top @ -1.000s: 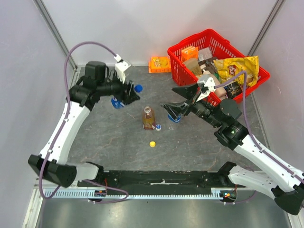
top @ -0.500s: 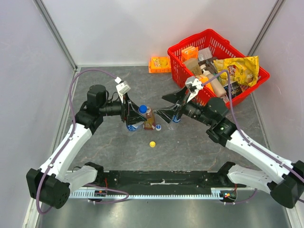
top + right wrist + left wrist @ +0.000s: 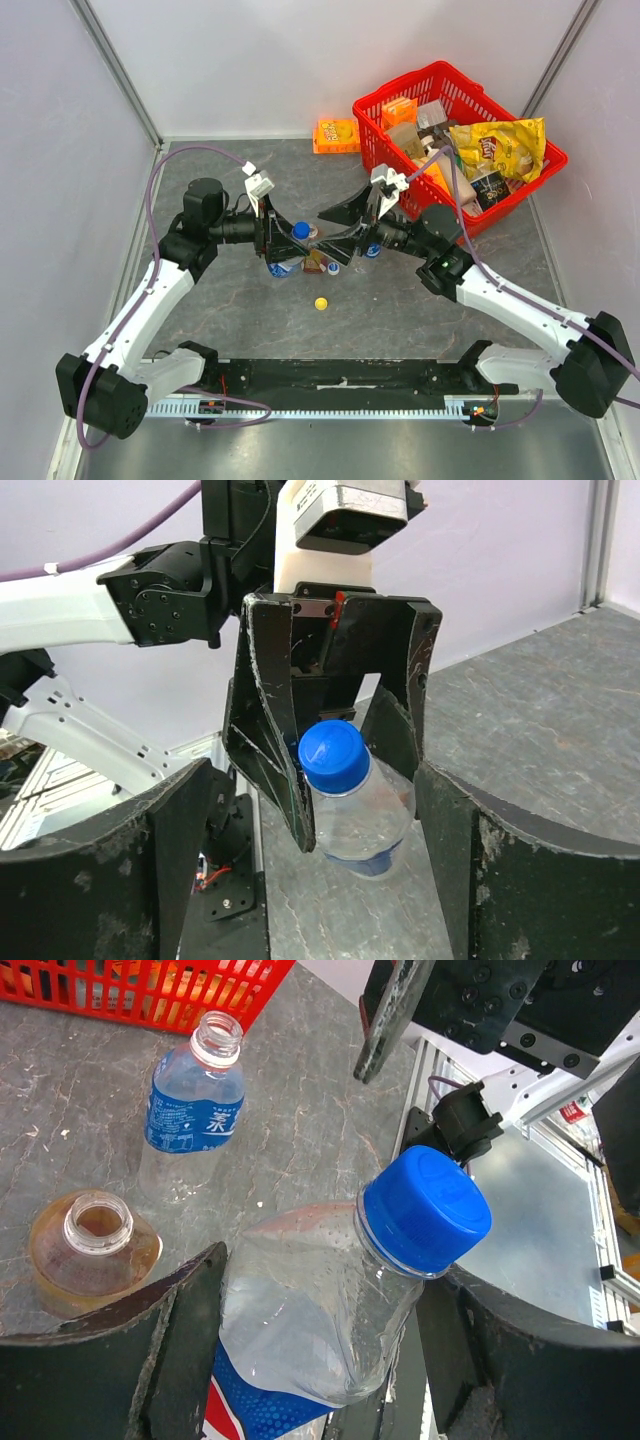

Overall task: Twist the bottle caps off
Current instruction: Unscrew the bottle cap from the plastic bottle.

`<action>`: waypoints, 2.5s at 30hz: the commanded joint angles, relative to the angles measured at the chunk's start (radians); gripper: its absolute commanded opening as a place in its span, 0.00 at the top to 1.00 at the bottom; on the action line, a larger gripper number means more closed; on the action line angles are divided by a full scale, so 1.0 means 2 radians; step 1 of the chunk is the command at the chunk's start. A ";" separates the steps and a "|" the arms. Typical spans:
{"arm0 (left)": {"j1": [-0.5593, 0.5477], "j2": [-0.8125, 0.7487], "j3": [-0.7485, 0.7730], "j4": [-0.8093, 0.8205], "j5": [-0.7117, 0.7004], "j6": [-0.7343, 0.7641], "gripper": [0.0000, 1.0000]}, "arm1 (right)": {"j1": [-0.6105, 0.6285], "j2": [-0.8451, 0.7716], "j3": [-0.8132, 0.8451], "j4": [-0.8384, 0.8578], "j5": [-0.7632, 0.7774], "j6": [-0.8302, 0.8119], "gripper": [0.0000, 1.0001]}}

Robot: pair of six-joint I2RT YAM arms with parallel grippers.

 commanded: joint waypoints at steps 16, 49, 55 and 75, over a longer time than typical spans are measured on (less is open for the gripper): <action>0.000 -0.011 -0.009 0.028 0.024 -0.020 0.53 | 0.042 0.051 0.013 0.044 0.061 0.005 0.46; -0.005 -0.041 -0.013 0.009 0.008 0.015 0.17 | 0.046 0.011 -0.004 -0.005 0.158 0.006 1.00; -0.005 -0.056 -0.014 0.004 -0.009 0.027 0.13 | 0.046 -0.009 -0.003 -0.022 0.162 -0.001 1.00; -0.006 -0.067 -0.009 -0.046 -0.054 0.095 0.09 | 0.038 -0.088 0.030 -0.110 0.194 -0.017 1.00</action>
